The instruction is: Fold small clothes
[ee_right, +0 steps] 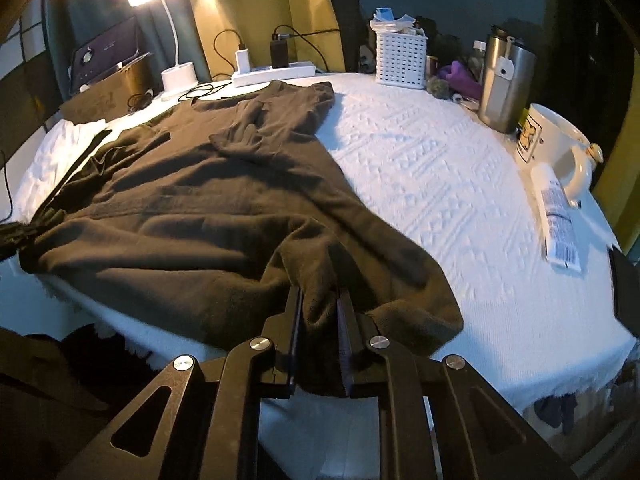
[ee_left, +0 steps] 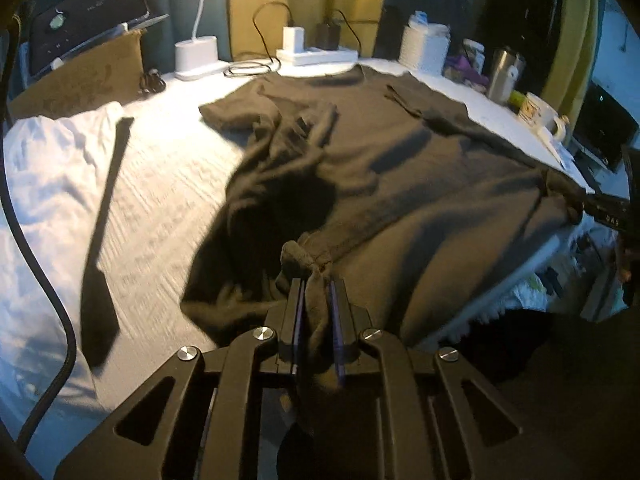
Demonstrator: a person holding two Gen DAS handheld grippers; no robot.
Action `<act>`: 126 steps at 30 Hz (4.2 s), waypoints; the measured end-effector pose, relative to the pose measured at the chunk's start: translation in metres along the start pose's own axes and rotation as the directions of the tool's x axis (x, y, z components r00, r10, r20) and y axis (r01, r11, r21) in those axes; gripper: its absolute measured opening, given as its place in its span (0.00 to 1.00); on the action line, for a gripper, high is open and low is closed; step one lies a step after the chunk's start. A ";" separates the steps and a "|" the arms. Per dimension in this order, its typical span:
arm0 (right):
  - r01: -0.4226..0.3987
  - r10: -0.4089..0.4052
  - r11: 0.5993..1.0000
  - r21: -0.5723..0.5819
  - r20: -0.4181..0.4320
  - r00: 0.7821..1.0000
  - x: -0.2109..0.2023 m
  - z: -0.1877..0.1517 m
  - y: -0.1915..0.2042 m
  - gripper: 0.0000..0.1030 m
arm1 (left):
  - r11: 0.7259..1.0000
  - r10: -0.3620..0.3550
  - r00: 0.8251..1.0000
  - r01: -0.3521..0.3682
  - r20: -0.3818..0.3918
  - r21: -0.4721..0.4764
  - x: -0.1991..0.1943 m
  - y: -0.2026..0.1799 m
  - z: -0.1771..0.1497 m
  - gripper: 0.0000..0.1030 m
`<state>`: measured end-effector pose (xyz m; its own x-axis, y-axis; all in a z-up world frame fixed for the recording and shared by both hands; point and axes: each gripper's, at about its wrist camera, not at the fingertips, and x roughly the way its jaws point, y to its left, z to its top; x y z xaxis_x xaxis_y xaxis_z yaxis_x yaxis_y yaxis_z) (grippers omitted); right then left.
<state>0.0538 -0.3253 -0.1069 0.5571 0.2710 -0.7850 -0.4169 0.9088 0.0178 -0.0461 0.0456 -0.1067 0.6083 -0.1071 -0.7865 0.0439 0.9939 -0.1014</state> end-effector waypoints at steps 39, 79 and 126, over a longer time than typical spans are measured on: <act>0.020 -0.018 0.999 0.026 -0.059 0.998 0.016 0.012 0.011 0.18 | 0.998 0.017 1.000 -0.018 -0.019 -0.054 0.014 0.011 0.004 0.42; 0.085 -0.080 0.996 -0.035 0.124 0.989 -0.023 0.052 0.014 0.10 | 0.998 0.060 0.983 -0.062 0.175 0.003 -0.026 -0.005 0.029 0.12; 0.134 -0.102 0.988 -0.075 0.330 0.939 0.009 0.211 -0.010 0.10 | 0.993 0.110 0.958 -0.098 0.265 -0.060 0.009 0.039 0.163 0.12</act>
<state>0.2145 -0.2647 0.0167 0.8022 0.2666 -0.5342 -0.3917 0.9103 -0.1339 0.0902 0.0882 -0.0190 0.7976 0.0141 -0.6030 -0.0631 0.9962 -0.0601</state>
